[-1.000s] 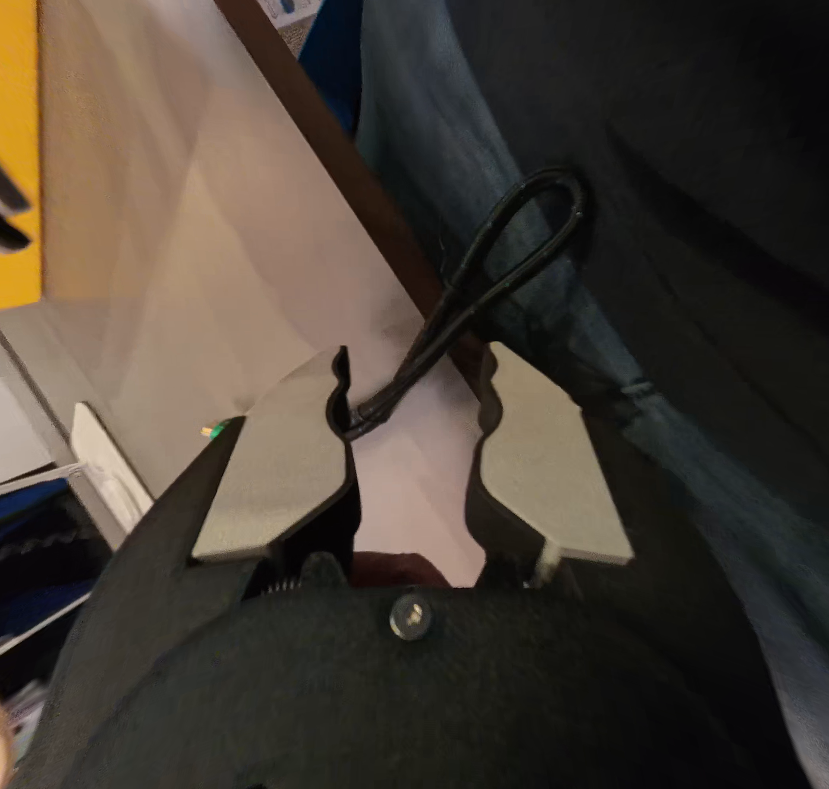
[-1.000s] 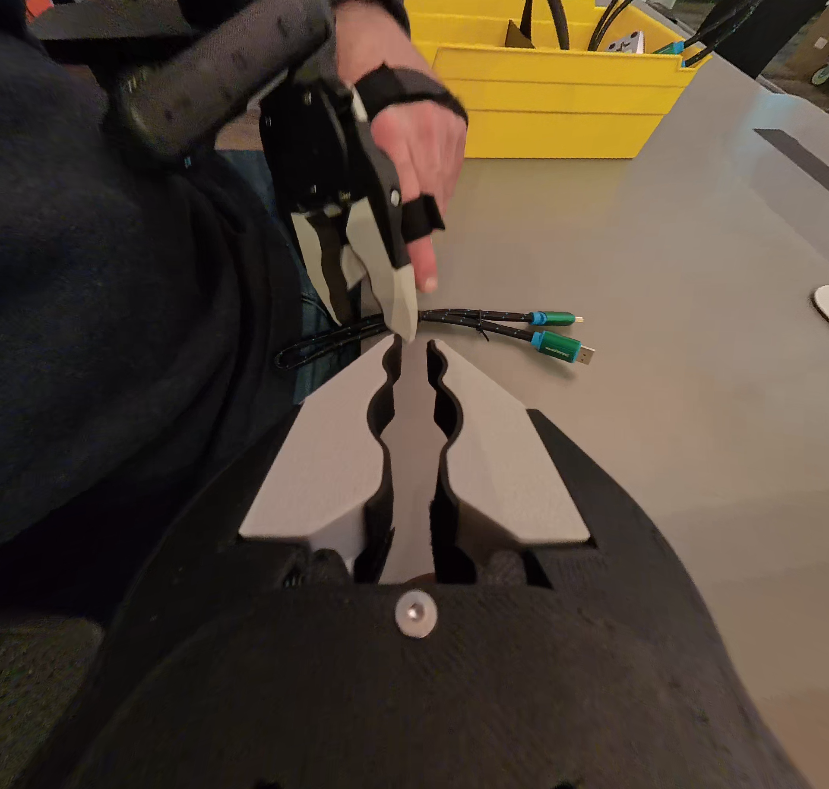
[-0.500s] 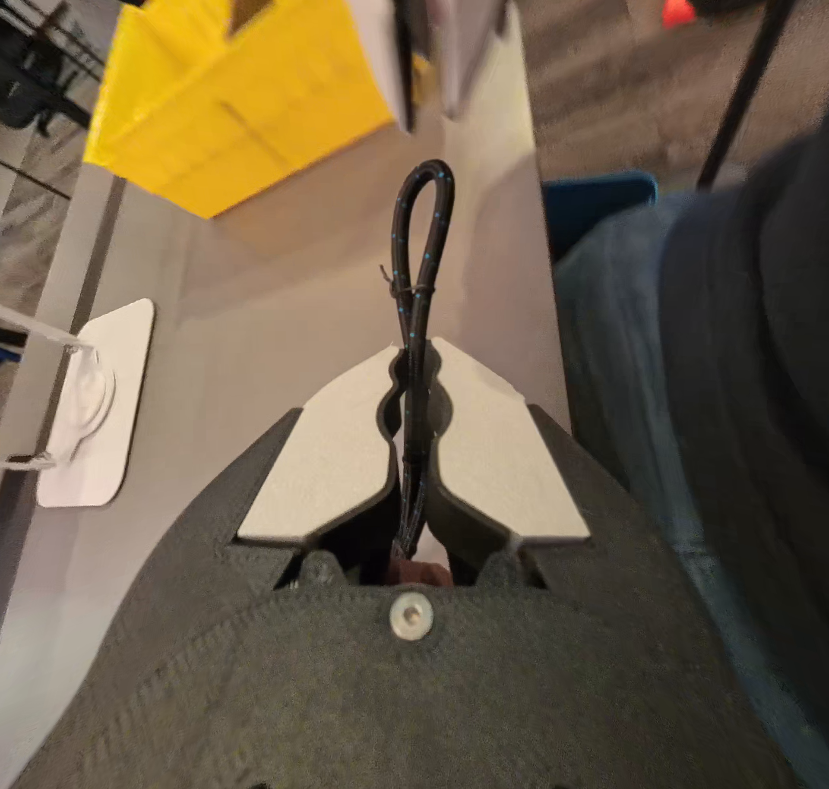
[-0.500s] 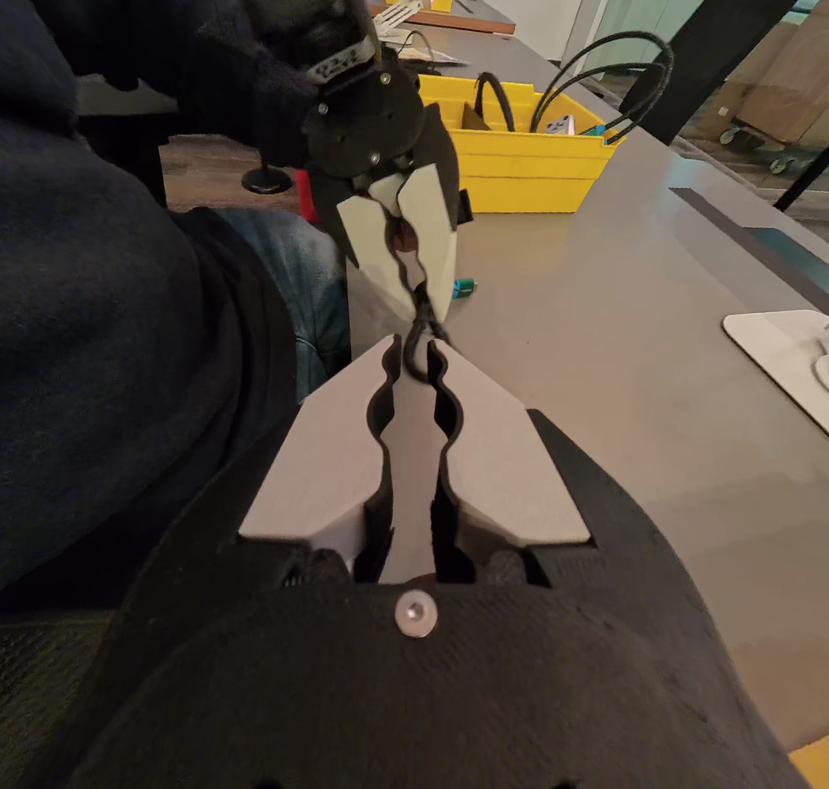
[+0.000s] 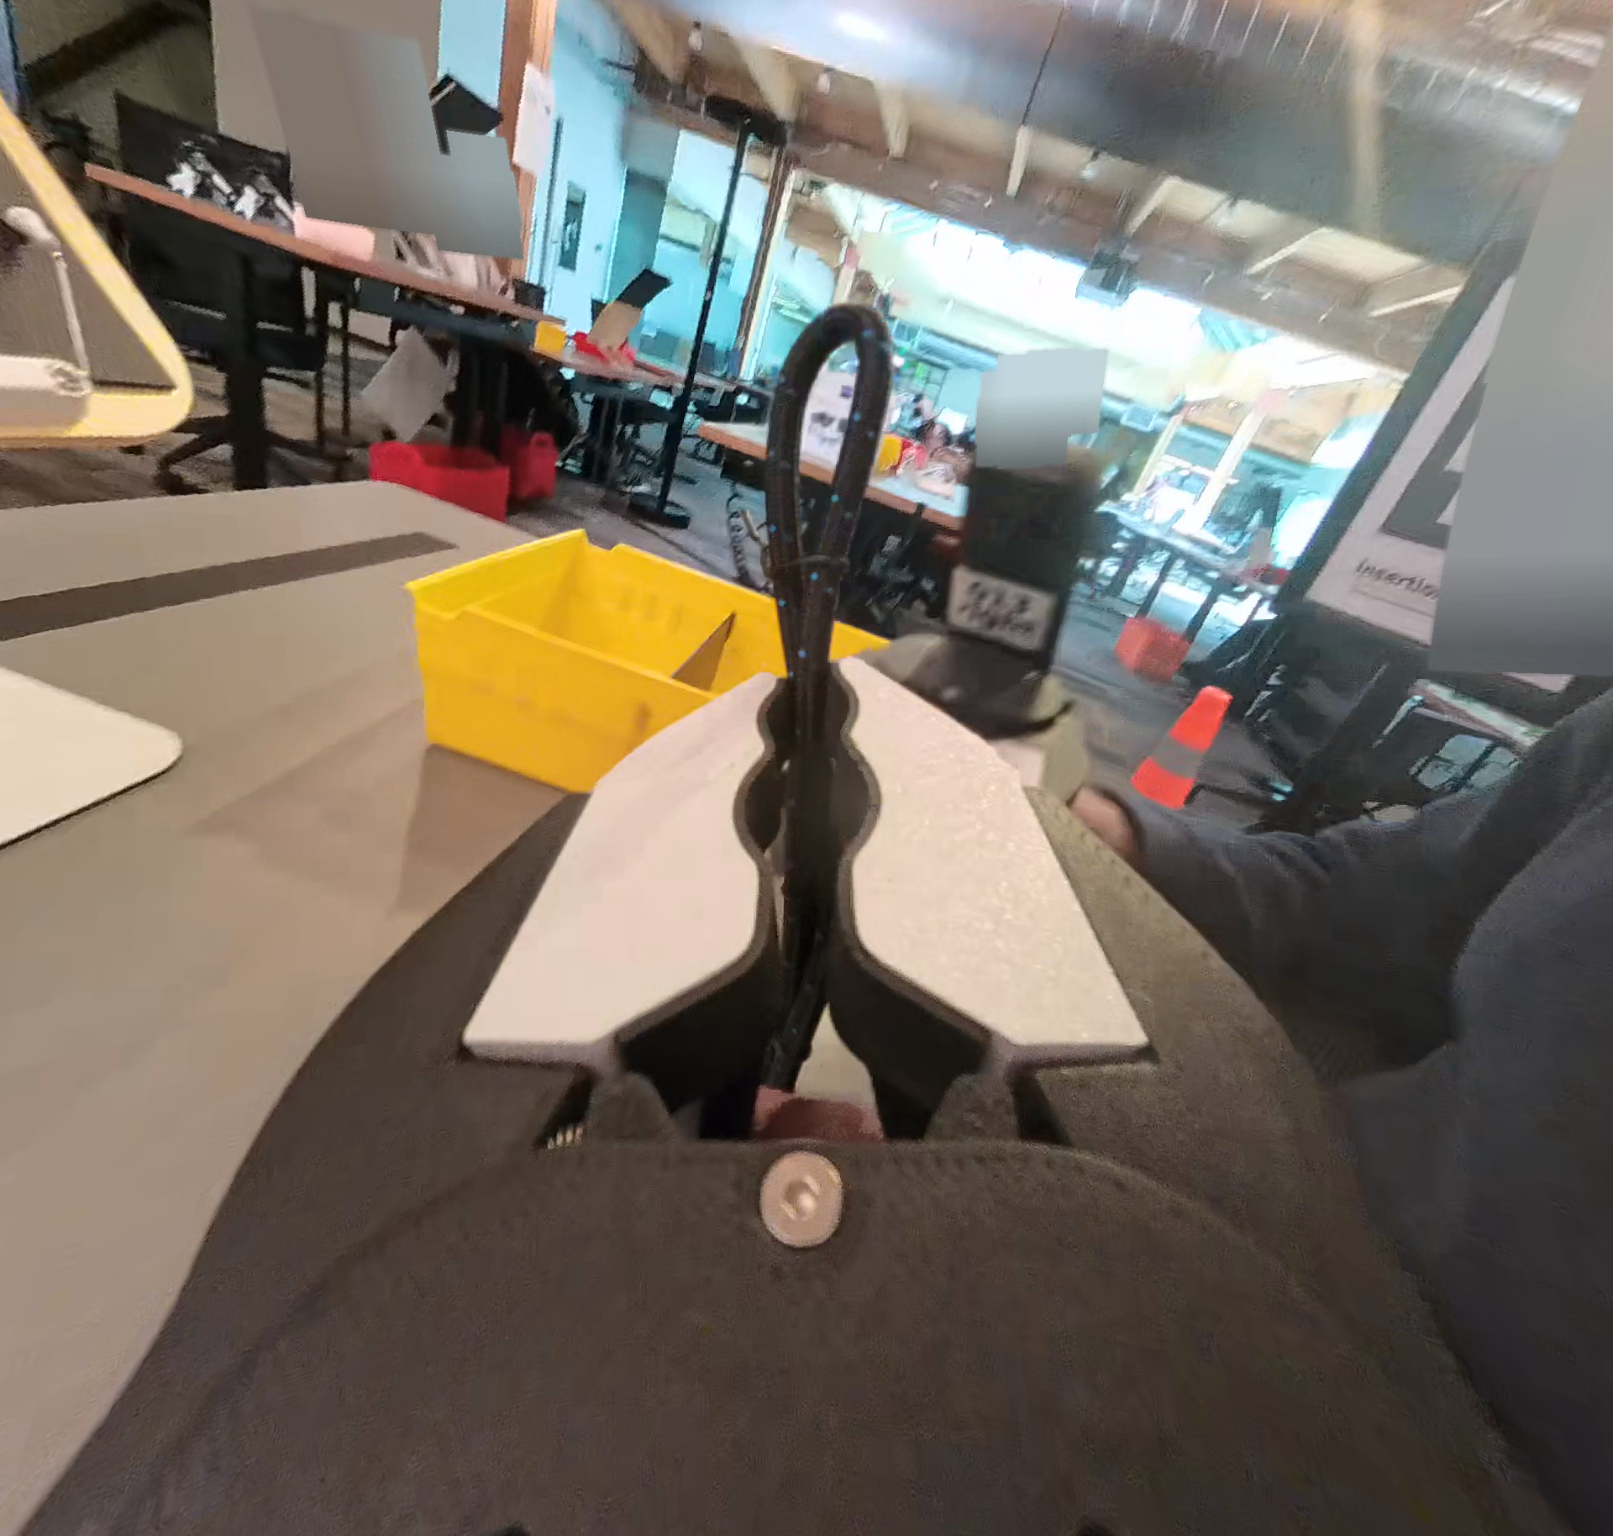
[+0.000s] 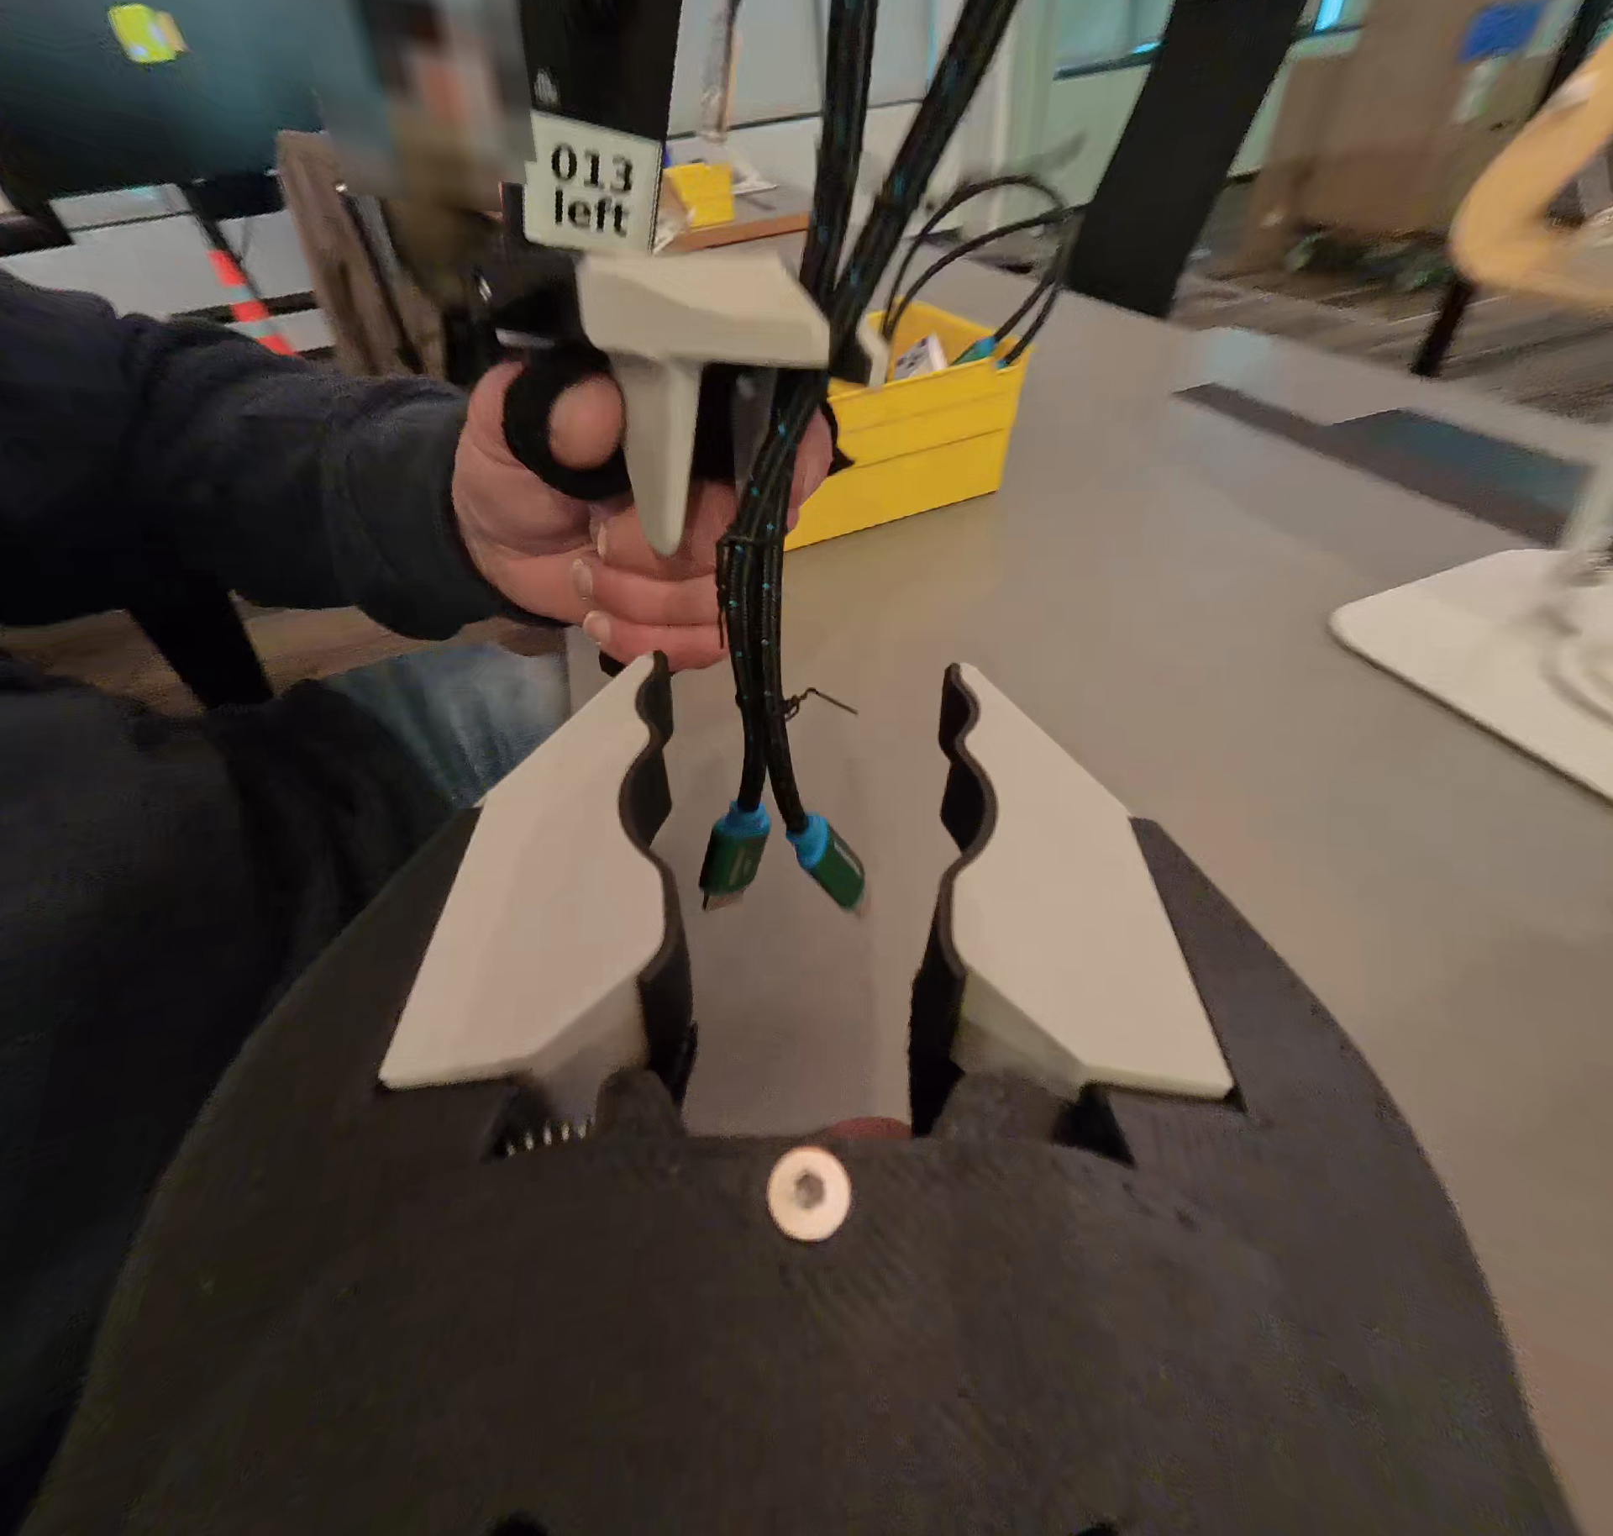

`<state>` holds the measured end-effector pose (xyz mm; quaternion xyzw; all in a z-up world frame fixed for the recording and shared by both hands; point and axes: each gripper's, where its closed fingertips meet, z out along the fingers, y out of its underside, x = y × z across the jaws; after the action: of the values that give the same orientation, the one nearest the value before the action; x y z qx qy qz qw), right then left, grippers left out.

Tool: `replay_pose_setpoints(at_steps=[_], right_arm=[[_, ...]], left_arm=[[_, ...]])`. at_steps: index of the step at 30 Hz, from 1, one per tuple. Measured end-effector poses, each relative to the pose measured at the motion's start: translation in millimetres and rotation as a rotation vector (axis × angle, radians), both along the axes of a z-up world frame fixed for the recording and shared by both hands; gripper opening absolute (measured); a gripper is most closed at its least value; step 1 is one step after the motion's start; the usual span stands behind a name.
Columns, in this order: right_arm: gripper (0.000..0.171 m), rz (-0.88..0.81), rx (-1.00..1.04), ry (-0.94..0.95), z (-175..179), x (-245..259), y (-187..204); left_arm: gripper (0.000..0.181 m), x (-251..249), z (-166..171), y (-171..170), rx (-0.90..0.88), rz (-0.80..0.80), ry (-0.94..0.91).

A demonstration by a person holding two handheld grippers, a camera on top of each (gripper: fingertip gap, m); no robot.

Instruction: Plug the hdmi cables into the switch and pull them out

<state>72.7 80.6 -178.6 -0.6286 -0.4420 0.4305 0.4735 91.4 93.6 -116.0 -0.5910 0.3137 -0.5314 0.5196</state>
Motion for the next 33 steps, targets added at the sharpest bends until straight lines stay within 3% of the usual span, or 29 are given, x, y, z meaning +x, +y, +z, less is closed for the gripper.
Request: replay_pose_setpoints(at_steps=[2, 3, 4, 5, 9, 13, 16, 20, 26, 33], right_arm=[[0.056, 0.099, -0.053, 0.011, -5.0, -19.8, -7.0], [0.044, 0.148, -0.058, 0.029, -2.6, -26.4, -12.3], [0.015, 0.175, -0.043, 0.035, -0.2, -30.2, -15.5], [0.01, 0.181, -0.025, 0.012, -0.6, -32.0, -15.9], [0.01, 0.16, 0.016, -0.065, 4.6, -30.0, -14.9], [0.009, 0.097, 0.077, -0.085, 31.3, -5.8, -6.7], [0.009, -0.016, 0.19, -0.178, 61.1, 40.2, 10.3], [0.008, -0.162, 0.268, -0.514, 70.8, 132.4, 35.0], [0.009, -0.288, 0.158, -0.959, 28.1, 247.6, 60.3], [0.009, -0.15, -0.108, -1.216, -63.0, 300.7, 59.2]], left_arm=[[0.006, 6.2, 3.1, -3.9, 0.029, -0.004, 0.002], [0.006, 8.5, 3.1, -5.9, 0.045, -0.004, 0.014], [0.006, 10.3, 3.7, -8.5, 0.057, -0.011, 0.017], [0.007, 10.3, 4.1, -8.7, 0.053, -0.009, 0.015], [0.008, 1.8, 10.6, -7.9, 0.103, 0.0, 0.017], [0.039, -11.3, 9.5, -1.2, 0.116, 0.041, 0.076], [0.03, -26.2, -6.9, 0.5, 0.099, 0.056, 0.133], [0.028, -50.7, -38.9, 8.7, 0.082, 0.14, 0.229], [0.026, -59.7, -70.0, 10.2, 0.035, 0.165, 0.311], [0.026, -56.2, -83.2, 5.7, 0.035, 0.153, 0.366]])
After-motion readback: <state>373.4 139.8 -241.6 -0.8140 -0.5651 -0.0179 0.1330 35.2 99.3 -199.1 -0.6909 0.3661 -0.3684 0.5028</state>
